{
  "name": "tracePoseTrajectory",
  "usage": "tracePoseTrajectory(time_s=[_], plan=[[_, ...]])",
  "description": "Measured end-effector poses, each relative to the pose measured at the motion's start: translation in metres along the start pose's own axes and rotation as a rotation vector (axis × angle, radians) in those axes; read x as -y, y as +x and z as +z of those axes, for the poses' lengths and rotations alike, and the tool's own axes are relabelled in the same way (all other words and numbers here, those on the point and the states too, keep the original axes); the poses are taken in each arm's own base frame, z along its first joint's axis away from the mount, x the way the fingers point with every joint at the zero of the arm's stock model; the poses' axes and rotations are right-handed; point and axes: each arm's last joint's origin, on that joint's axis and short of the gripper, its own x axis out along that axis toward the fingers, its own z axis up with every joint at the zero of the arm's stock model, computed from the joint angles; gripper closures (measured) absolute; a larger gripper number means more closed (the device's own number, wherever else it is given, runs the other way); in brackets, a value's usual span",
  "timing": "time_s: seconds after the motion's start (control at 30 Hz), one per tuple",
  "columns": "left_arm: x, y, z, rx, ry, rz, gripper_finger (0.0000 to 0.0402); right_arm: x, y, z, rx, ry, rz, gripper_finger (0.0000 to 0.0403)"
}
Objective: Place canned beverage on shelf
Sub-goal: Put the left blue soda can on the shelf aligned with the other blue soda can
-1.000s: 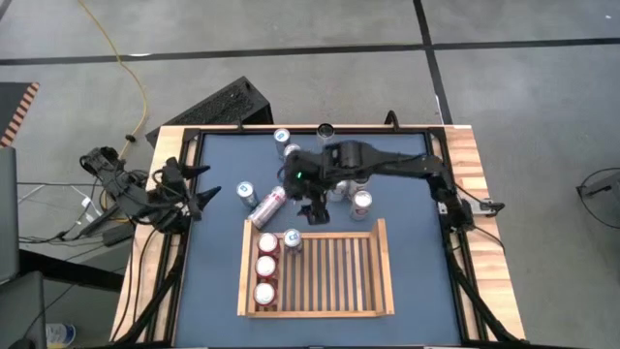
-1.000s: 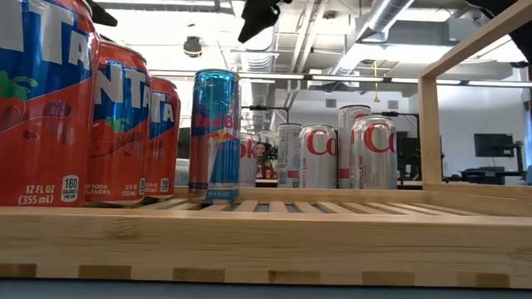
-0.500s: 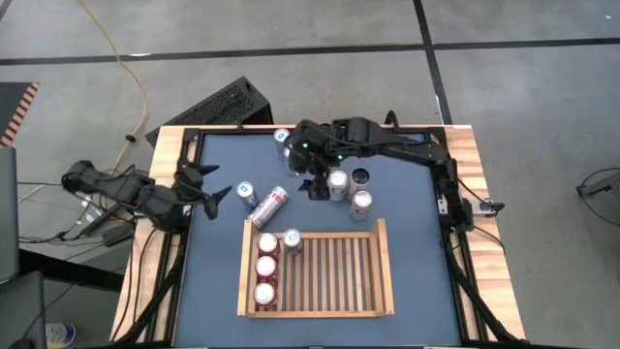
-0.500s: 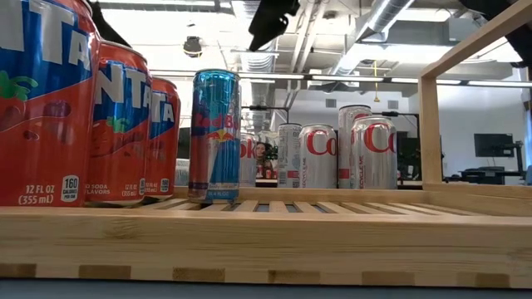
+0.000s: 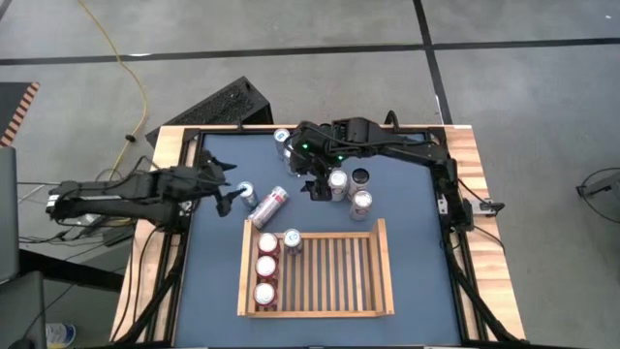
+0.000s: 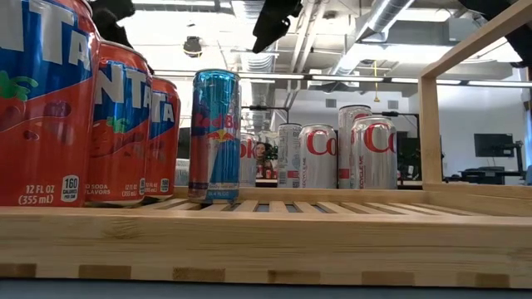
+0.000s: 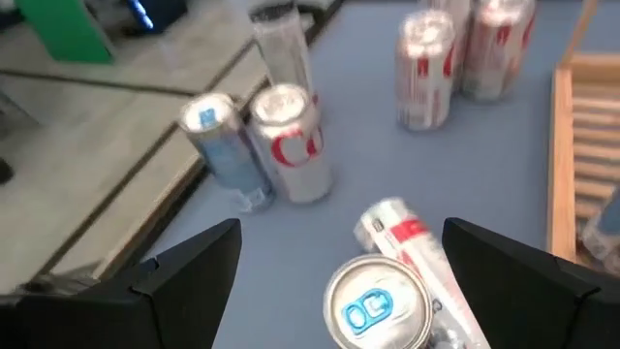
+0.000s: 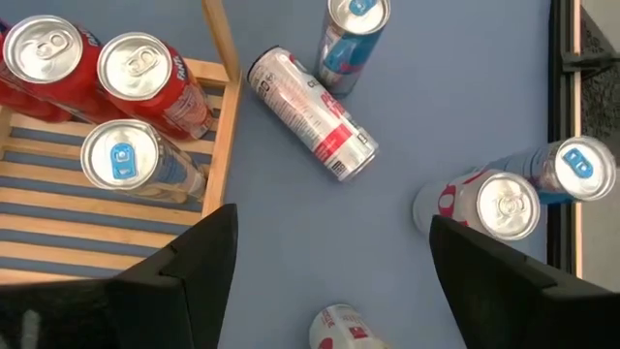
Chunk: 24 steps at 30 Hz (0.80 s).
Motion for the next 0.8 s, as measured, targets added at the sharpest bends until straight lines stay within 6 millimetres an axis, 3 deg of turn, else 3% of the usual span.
tracePoseTrajectory(time_s=[0.23, 0.8], plan=[[0.008, 0.02, -0.01, 0.005, 0.045, -0.041, 0.0053, -0.001, 0.0, -0.003, -0.034, 0.005, 0.01, 0.0094], [0.013, 0.033, -0.047, -0.091, -0.053, 0.005, 0.0053, -0.002, 0.0, -0.003, -0.033, 0.005, 0.013, 0.0095]])
